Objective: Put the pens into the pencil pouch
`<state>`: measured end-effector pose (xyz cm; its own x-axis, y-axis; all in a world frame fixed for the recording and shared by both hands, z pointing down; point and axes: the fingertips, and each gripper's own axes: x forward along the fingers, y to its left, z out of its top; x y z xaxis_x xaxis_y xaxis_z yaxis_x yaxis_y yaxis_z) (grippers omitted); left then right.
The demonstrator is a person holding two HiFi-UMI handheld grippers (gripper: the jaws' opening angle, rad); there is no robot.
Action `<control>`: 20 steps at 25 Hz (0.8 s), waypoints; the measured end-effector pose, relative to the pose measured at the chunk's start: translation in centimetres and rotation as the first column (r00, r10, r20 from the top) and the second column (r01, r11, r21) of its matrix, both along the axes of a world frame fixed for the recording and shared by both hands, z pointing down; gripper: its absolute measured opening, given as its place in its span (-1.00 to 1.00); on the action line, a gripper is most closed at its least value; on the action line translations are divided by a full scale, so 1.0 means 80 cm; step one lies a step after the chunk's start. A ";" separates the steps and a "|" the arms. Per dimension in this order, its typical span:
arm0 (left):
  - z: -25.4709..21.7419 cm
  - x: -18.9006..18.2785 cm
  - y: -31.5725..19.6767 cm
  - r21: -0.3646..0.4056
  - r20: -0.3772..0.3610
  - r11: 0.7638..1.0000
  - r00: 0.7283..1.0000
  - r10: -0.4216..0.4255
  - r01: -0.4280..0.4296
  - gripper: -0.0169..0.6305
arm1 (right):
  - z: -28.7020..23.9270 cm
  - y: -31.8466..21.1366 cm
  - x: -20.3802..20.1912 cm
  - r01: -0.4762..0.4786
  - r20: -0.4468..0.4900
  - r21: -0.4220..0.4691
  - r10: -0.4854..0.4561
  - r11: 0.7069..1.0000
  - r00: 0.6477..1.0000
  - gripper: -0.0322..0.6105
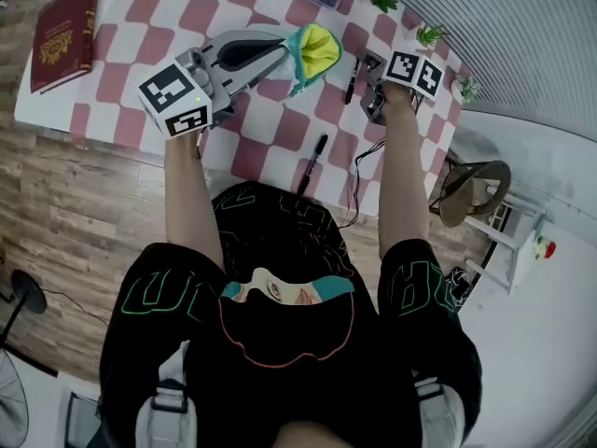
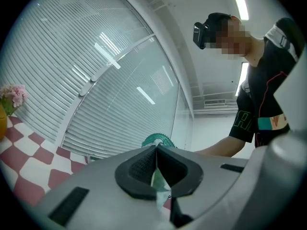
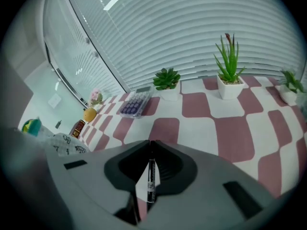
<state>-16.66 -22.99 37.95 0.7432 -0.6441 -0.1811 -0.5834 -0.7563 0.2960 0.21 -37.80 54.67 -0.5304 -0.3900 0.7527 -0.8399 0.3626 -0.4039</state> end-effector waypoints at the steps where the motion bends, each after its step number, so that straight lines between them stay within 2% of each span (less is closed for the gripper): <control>1: 0.000 0.000 -0.001 -0.001 -0.001 1.000 1.000 -0.004 0.004 -0.94 | -0.009 0.001 -0.002 0.000 0.023 0.022 0.000 1.000 1.000 -0.78; 6: -0.001 -0.003 -0.003 -0.008 -0.006 0.999 0.999 -0.043 0.043 -0.94 | -0.056 0.010 -0.013 0.001 0.120 0.135 -0.017 0.991 0.993 -0.78; 11: -0.005 -0.011 -0.003 -0.015 -0.013 0.996 0.996 -0.085 0.085 -0.94 | -0.108 0.020 -0.025 -0.015 0.215 0.258 -0.042 0.966 0.976 -0.78; 20: -0.009 -0.024 0.000 -0.029 -0.004 0.989 0.989 -0.145 0.145 -0.94 | -0.208 0.045 -0.050 -0.058 0.334 0.502 -0.132 0.863 0.933 -0.78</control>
